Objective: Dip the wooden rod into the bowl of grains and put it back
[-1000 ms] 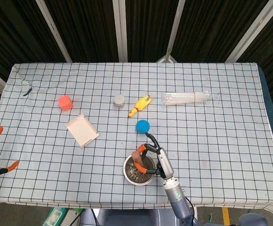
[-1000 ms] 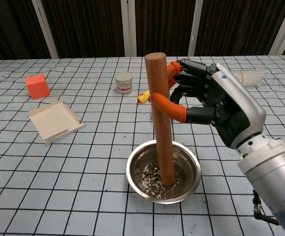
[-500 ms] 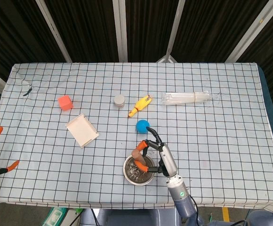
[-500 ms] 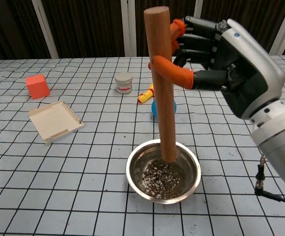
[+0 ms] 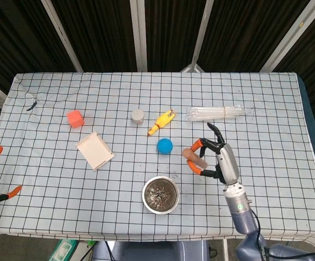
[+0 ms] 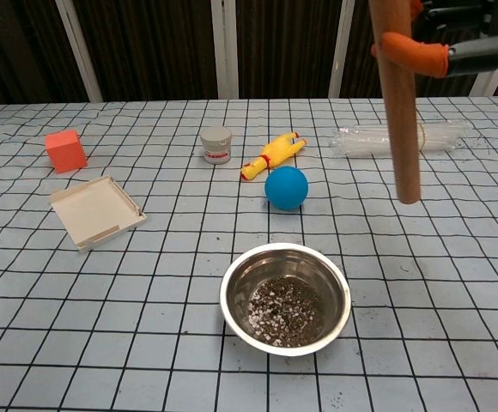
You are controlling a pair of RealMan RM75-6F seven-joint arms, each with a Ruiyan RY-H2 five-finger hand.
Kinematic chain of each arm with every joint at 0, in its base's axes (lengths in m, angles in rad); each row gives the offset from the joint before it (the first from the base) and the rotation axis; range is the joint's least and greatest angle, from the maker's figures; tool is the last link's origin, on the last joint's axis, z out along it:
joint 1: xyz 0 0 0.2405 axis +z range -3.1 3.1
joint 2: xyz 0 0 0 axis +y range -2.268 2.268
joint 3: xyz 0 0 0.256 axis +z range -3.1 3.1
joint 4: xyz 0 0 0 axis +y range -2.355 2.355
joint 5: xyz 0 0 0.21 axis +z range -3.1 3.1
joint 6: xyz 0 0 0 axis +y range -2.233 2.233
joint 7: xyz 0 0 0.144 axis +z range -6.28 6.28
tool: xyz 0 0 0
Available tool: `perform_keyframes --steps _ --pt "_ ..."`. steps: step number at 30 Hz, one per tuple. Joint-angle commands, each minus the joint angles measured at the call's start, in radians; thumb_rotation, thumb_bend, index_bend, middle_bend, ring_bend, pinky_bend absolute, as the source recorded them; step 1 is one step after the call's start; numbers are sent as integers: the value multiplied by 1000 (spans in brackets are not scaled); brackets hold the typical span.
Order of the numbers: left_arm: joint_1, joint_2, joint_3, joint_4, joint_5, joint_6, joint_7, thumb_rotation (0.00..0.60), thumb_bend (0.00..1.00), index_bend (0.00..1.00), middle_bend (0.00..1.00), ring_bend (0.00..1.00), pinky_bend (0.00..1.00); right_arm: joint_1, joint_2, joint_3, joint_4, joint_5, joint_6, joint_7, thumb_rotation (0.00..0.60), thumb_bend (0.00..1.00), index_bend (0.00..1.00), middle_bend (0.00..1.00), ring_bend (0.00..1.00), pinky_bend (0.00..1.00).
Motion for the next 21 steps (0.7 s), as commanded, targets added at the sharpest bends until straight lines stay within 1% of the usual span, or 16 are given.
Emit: perform_keyframes --steps 1,3,4,7,8,10,11,13,14,15,16,18,21 --pt "1 -1 0 -1 1 2 1 600 62 0 0 0 0 -14 83 0 104 37 -42 -57 600 600 728 644 651 96" --pt "1 -1 0 -1 1 3 3 600 62 0 0 0 0 -17 116 -4 157 48 -58 -100 600 600 728 644 651 96" --pt "1 -2 0 -1 2 3 3 600 63 0 0 0 0 -25 136 -3 191 70 -69 -142 600 601 728 644 651 96" --pt "0 -3 1 -1 2 2 6 600 62 0 0 0 0 -38 167 -7 211 103 -86 -199 600 601 728 644 651 96" --pt "0 -3 1 -1 3 1 7 600 62 0 0 0 0 -45 179 -14 209 115 -98 -221 600 602 728 644 651 94" --pt "-2 -5 2 -3 6 0 12 600 62 0 0 0 0 -54 204 -48 189 124 -137 -274 600 601 728 644 651 74" --pt "-2 -5 3 -4 6 0 12 600 62 0 0 0 0 -55 211 -58 176 125 -150 -297 600 601 723 644 651 53" --pt "-2 -5 5 -8 8 -1 14 600 62 0 0 0 0 -53 222 -86 144 125 -185 -352 600 601 694 643 638 19" --pt "-2 -5 5 -9 9 -2 15 600 62 0 0 0 0 -51 224 -95 133 126 -200 -374 600 602 656 632 613 6" --pt "-2 -5 7 -10 10 -1 18 600 62 0 0 0 0 -46 229 -112 112 131 -232 -429 600 602 625 618 589 2" --pt "-1 -5 8 -12 11 -1 22 600 62 0 0 0 0 -36 231 -135 93 135 -275 -499 600 601 566 585 540 0" --pt "0 -4 9 -14 11 0 23 600 62 0 0 0 0 -29 229 -144 69 152 -305 -562 600 601 478 525 458 0" --pt "2 -3 9 -13 8 1 21 600 62 0 0 0 0 -17 220 -159 51 172 -345 -641 600 599 380 457 358 0"
